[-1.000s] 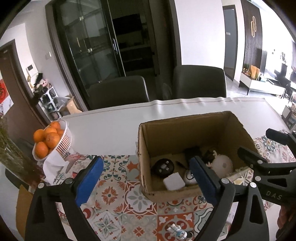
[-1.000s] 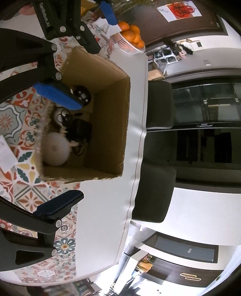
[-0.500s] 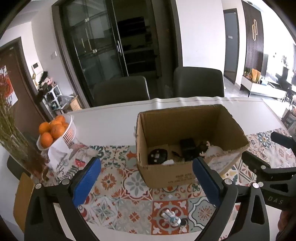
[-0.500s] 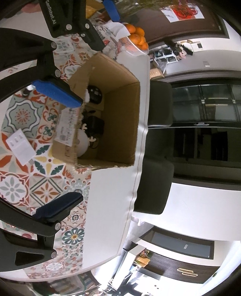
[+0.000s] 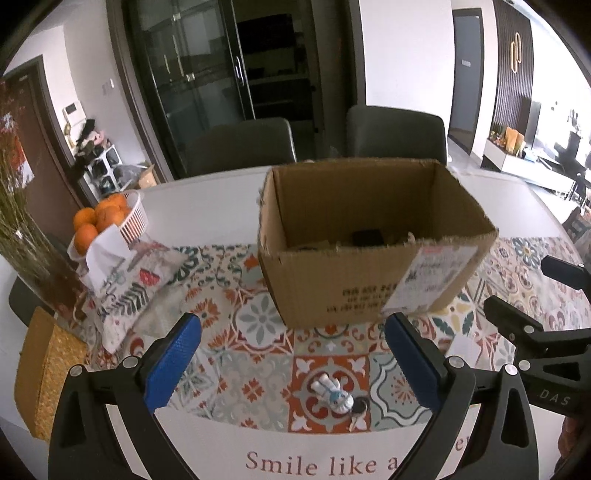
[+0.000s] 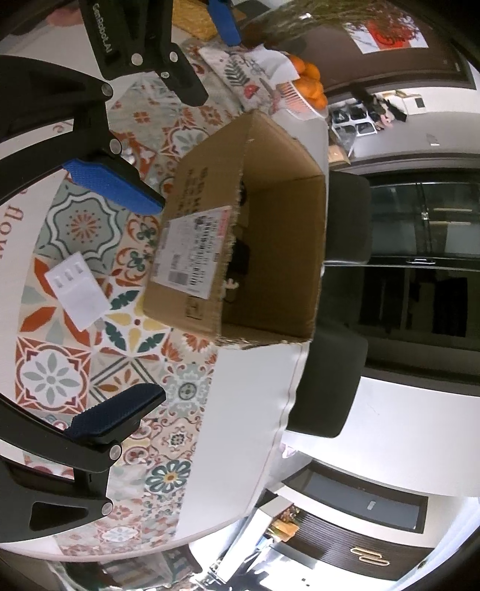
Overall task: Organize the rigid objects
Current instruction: 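Move both open tools back to the table toward the white card and figurine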
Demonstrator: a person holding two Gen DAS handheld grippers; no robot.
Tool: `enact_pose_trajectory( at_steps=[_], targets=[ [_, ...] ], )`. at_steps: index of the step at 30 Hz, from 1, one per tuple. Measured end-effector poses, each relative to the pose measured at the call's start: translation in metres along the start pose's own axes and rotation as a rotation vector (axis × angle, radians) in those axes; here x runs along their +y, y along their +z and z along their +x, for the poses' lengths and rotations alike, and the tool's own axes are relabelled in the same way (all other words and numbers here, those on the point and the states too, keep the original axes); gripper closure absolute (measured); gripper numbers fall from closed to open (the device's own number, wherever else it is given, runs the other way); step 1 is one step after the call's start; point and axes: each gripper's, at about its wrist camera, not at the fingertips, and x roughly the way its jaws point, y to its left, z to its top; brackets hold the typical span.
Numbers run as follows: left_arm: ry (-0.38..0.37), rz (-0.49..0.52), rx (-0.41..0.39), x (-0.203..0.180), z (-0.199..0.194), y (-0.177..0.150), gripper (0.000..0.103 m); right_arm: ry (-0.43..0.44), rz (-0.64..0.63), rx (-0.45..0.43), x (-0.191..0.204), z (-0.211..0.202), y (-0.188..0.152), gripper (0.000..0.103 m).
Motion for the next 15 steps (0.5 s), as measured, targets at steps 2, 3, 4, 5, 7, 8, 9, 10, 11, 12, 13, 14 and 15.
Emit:
enact_pose_trajectory(
  at_steps=[2, 3, 4, 5, 7, 8, 9, 10, 11, 12, 13, 14, 15],
  targets=[
    [-0.001, -0.003, 0.013, -0.002, 0.002, -0.007, 0.002, 0.011, -0.006, 0.012, 0.001, 0.003, -0.006, 0.01],
    [-0.001, -0.003, 0.02, -0.003, 0.004, -0.01, 0.002, 0.015, -0.011, 0.017, 0.001, 0.004, -0.009, 0.01],
    [-0.002, -0.003, 0.029, -0.004, 0.006, -0.012, 0.002, 0.019, -0.016, 0.022, 0.001, 0.006, -0.013, 0.01],
    [-0.005, -0.003, 0.036, -0.005, 0.007, -0.014, 0.002, 0.025, -0.019, 0.028, 0.001, 0.008, -0.016, 0.01],
    [-0.006, -0.005, 0.058, -0.008, 0.011, -0.022, 0.002, 0.039, -0.027, 0.044, 0.001, 0.012, -0.022, 0.01],
    [-0.013, -0.006, 0.065, -0.009, 0.013, -0.026, 0.002, 0.041, -0.028, 0.05, 0.001, 0.014, -0.024, 0.01],
    [-0.016, -0.008, 0.07, -0.01, 0.014, -0.028, 0.002, 0.045, -0.031, 0.058, 0.001, 0.016, -0.027, 0.01],
    [-0.013, -0.012, 0.08, -0.011, 0.016, -0.032, 0.002, 0.05, -0.034, 0.067, 0.001, 0.019, -0.03, 0.01],
    [-0.014, -0.014, 0.087, -0.011, 0.018, -0.036, 0.002, 0.056, -0.038, 0.079, 0.001, 0.022, -0.034, 0.01],
    [-0.014, -0.015, 0.095, -0.011, 0.021, -0.04, 0.002, 0.059, -0.041, 0.086, 0.001, 0.024, -0.036, 0.01],
    [-0.01, -0.017, 0.106, -0.012, 0.023, -0.043, 0.002, 0.064, -0.047, 0.097, 0.002, 0.027, -0.039, 0.01],
    [-0.009, -0.018, 0.115, -0.012, 0.025, -0.046, 0.002, 0.068, -0.055, 0.11, 0.003, 0.03, -0.042, 0.01],
    [-0.008, -0.019, 0.123, -0.013, 0.026, -0.048, 0.002, 0.07, -0.06, 0.118, 0.004, 0.033, -0.044, 0.01]
  ],
)
